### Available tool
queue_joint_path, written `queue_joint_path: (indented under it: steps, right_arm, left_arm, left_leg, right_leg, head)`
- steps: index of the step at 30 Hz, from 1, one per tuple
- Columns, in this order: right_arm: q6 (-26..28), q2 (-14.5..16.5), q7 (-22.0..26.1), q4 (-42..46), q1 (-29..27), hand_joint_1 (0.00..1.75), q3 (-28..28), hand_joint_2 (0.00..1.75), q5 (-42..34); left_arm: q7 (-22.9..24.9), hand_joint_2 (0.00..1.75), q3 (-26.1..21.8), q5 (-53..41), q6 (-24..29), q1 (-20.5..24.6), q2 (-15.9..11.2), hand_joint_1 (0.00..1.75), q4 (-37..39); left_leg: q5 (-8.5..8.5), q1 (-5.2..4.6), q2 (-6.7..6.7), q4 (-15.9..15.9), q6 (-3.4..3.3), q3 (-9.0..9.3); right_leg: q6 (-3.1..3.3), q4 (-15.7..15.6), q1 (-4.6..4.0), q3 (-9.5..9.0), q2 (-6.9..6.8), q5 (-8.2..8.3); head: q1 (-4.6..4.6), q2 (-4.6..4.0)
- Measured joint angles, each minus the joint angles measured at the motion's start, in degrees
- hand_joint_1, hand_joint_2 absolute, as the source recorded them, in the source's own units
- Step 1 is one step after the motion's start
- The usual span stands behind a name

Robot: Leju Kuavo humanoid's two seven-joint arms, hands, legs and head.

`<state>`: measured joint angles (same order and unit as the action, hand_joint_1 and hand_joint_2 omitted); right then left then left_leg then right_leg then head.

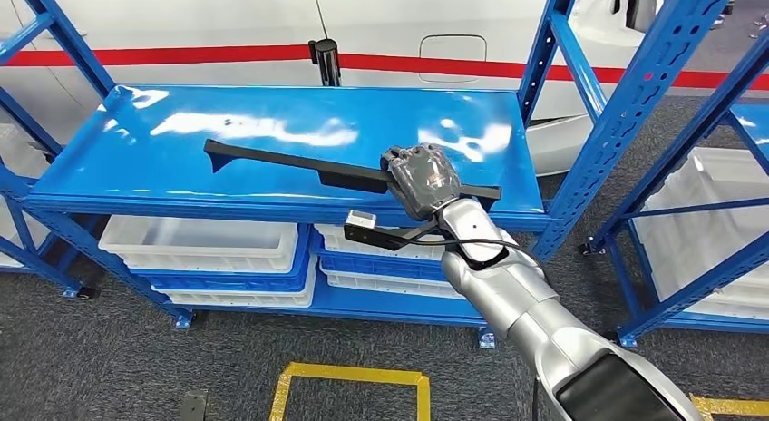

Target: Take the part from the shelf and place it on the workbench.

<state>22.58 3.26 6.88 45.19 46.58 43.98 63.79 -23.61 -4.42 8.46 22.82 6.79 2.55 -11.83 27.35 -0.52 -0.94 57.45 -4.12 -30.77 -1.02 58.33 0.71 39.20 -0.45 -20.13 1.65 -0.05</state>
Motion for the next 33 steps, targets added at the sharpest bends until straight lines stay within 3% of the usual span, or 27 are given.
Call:
queue_joint_path:
  steps: [2,4,5,6,7,9,11,13,15,17,20,22,24,26,28,31,33]
  right_arm:
    - [-0.02,-0.18,-0.05,0.06,0.12,1.75,0.00,1.75,0.07]
    - [-0.04,-0.45,-0.10,0.04,-0.09,1.75,0.02,1.75,0.17]
    - [-0.06,-0.62,-0.12,0.02,-0.34,1.75,0.02,1.75,0.24]
    - [-0.08,-0.74,-0.13,0.00,-0.57,1.75,0.03,1.75,0.30]
    - [-0.09,-0.80,-0.13,-0.02,-0.70,1.75,0.03,1.75,0.34]
    - [-0.14,-0.81,-0.14,-0.02,-0.65,1.75,0.03,1.75,0.37]
    - [-0.21,-0.71,-0.15,-0.01,-0.50,1.75,0.03,1.75,0.39]
    - [-0.33,-0.65,-0.16,0.00,-0.42,1.75,0.03,1.75,0.42]
    - [-0.46,-0.60,-0.17,0.00,-0.36,1.75,0.03,1.75,0.43]
    - [-0.52,-0.51,-0.17,0.01,-0.33,1.75,0.04,1.75,0.44]
    - [-0.56,-0.46,-0.17,0.01,-0.31,1.75,0.03,1.75,0.43]
    - [-0.67,-0.31,-0.17,-0.02,-0.37,1.75,0.04,1.75,0.44]
    - [-0.74,-0.20,-0.17,-0.04,-0.49,1.75,0.04,1.75,0.48]
    - [-0.72,-0.19,-0.18,-0.03,-0.49,1.75,0.04,1.75,0.48]
    - [-0.68,-0.21,-0.21,-0.02,-0.42,1.75,0.04,1.75,0.47]
    - [-0.67,-0.21,-0.26,-0.01,-0.43,1.75,0.03,1.75,0.48]
    - [-0.64,-0.31,-0.26,0.01,-0.39,1.75,0.02,1.75,0.49]
  left_arm:
    - [0.13,1.75,0.00,-0.02,-0.02,0.13,0.14,0.00,-0.01]
    - [0.32,1.75,0.00,-0.02,-0.04,0.19,0.31,0.00,0.00]
    - [0.44,1.75,0.00,-0.01,-0.05,0.12,0.40,0.00,0.01]
    - [0.54,1.75,0.00,-0.01,-0.04,0.04,0.49,0.00,0.01]
    - [0.64,1.75,0.00,0.00,-0.03,-0.02,0.54,0.00,0.01]
    - [0.76,1.75,0.00,-0.01,0.01,-0.05,0.62,0.00,0.01]
    - [0.81,1.75,0.00,-0.02,0.14,0.01,0.66,0.00,0.01]
    - [0.83,1.75,0.00,-0.02,0.28,0.02,0.69,0.00,0.01]
    - [0.83,1.75,0.00,-0.02,0.39,-0.02,0.57,0.00,-0.01]
    - [0.83,1.75,0.00,-0.02,0.46,-0.03,0.43,0.00,-0.02]
    - [0.83,1.75,0.00,-0.02,0.46,-0.03,0.49,0.00,0.00]
    - [0.83,1.75,0.00,-0.05,0.46,-0.15,0.56,0.00,0.01]
    - [0.84,1.75,0.00,-0.13,0.46,-0.31,0.54,0.00,0.01]
    - [0.86,1.75,0.00,-0.37,0.50,-0.29,0.49,0.00,0.01]
    - [0.92,1.75,0.00,-0.63,0.57,-0.20,0.44,0.00,0.01]
    - [0.99,1.75,0.00,-0.71,0.64,-0.18,0.35,0.00,0.00]
    - [1.04,1.75,0.00,-0.81,0.69,-0.10,0.40,0.00,-0.01]
  left_leg:
    - [-1.89,0.28,0.07,-1.55,-0.27,0.02]
    - [-2.79,0.14,0.19,-1.69,-0.08,-0.82]
    - [-3.08,0.12,0.28,-1.65,0.20,-1.22]
    - [-3.32,0.12,0.38,-1.60,0.39,-1.56]
    - [-3.51,0.14,0.47,-1.52,0.60,-1.81]
    - [-3.52,0.10,0.57,-1.09,1.06,-2.19]
    - [-3.31,0.04,0.58,-0.45,1.75,-2.63]
    - [-3.31,0.14,0.55,-0.22,2.55,-2.94]
    - [-3.25,0.37,0.59,-0.07,3.14,-3.14]
    - [-3.09,0.49,0.64,0.14,3.35,-3.27]
    - [-2.30,0.60,0.71,1.18,3.67,-3.62]
    - [1.20,1.23,0.79,9.22,4.68,-7.60]
    - [1.92,1.92,0.82,13.50,5.42,-10.03]
    - [-2.10,2.09,0.80,5.84,5.24,-6.40]
    - [-4.02,1.79,0.80,0.33,4.70,-3.72]
    - [-4.18,1.29,0.88,-0.76,3.43,-3.39]
    - [-4.88,1.33,0.80,-1.85,2.48,-2.83]
  right_leg:
    - [0.43,4.24,-0.24,2.19,0.22,-2.52]
    - [0.75,11.50,0.02,4.97,0.36,-6.21]
    - [0.53,13.87,0.13,5.58,0.36,-7.25]
    - [0.12,14.25,0.27,5.18,0.35,-7.52]
    - [-0.42,12.25,0.38,3.57,0.34,-7.01]
    - [-1.10,4.41,0.56,-1.63,0.35,-5.21]
    - [-0.61,-0.50,0.41,-4.68,0.42,-4.38]
    - [0.36,-1.06,0.21,-4.83,0.47,-4.29]
    - [1.00,-1.32,0.64,-4.90,0.49,-4.01]
    - [1.27,-1.53,1.08,-5.03,0.50,-3.84]
    - [1.41,-1.56,1.08,-5.09,0.49,-3.83]
    - [1.57,-1.56,0.99,-5.11,0.49,-3.86]
    - [1.60,-1.53,0.90,-5.14,0.53,-3.90]
    - [1.55,-1.57,0.92,-5.31,0.56,-3.90]
    - [1.24,-1.80,0.80,-5.34,0.56,-3.76]
    - [0.24,-2.30,0.65,-5.27,0.50,-3.54]
    - [-0.08,-1.07,0.48,-4.57,0.44,-4.23]
  head:
    - [-0.13,0.00]
    - [-0.17,-0.01]
    - [-0.20,0.00]
    - [-0.20,0.00]
    - [-0.23,0.00]
    - [-0.19,0.01]
    - [-0.14,0.00]
    - [-0.13,0.00]
    - [-0.13,-0.01]
    - [-0.13,-0.02]
    - [0.02,-0.01]
    - [0.19,0.00]
    - [0.23,0.01]
    - [0.21,0.01]
    - [0.21,0.01]
    - [0.31,0.00]
    - [0.13,-0.01]
